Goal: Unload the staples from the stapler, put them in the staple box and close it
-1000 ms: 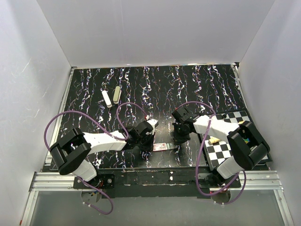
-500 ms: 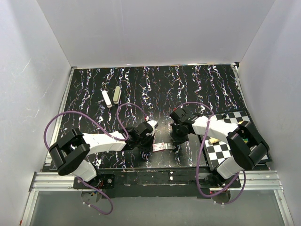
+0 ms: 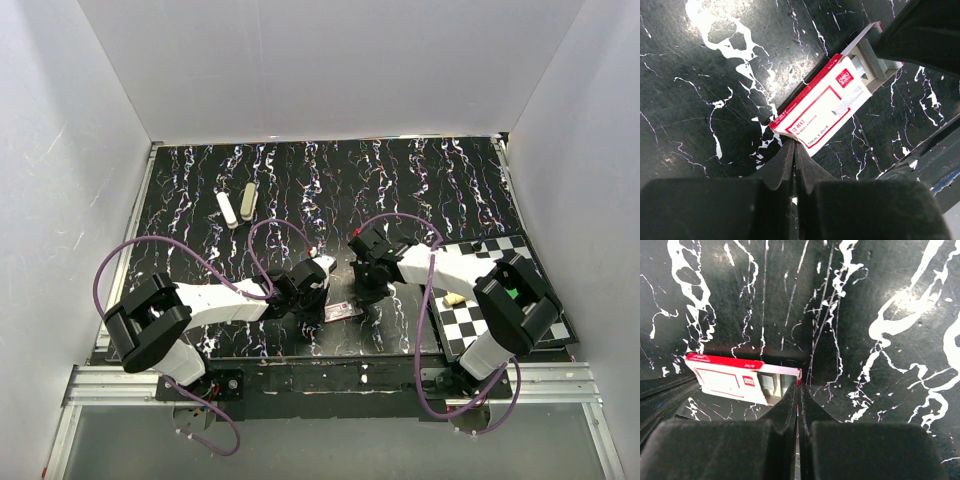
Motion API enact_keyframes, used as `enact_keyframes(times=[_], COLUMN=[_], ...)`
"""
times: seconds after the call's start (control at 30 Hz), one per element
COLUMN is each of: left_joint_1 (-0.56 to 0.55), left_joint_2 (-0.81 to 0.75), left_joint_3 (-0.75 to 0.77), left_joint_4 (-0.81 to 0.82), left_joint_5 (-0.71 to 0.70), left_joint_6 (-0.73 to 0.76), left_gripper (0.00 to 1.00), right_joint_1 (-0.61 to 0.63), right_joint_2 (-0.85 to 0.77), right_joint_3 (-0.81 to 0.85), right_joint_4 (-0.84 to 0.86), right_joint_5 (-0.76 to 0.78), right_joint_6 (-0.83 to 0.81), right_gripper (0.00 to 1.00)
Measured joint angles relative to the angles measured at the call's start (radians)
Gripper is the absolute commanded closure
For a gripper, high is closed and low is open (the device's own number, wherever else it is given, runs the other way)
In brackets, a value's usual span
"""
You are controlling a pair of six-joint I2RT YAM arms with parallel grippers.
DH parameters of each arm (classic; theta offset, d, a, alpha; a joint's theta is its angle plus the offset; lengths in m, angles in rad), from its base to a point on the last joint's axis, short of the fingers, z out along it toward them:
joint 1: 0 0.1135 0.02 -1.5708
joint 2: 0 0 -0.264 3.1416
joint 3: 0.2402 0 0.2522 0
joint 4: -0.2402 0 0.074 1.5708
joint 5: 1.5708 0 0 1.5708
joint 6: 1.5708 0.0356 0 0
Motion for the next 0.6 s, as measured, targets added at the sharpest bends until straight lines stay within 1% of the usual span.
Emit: enact_keyframes(times=[0.33, 0.53, 0.6], left_joint_1=[-0.006, -0.008, -0.008], left_joint_2=[0.001, 0.004, 0.004], left_joint_3=[0.008, 0.015, 0.015], left_joint_4=[-0.018, -0.030, -0.031], left_joint_5=[0.000, 0.000, 0.000], left_joint_6=[0.001, 0.002, 0.003], left_gripper=[1.00, 1.00, 1.00], right_joint_1=[0.021, 0.021, 0.021], right_joint_2=[0.039, 0.039, 0.037], right_joint_3=[0.023, 0.023, 0.023], right_joint_4=[0.000, 0.000, -0.001], right_joint_5=[0.001, 0.004, 0.005], right_joint_6=[-0.003, -0.002, -0.002], right_gripper=[0.99, 0.88, 0.81])
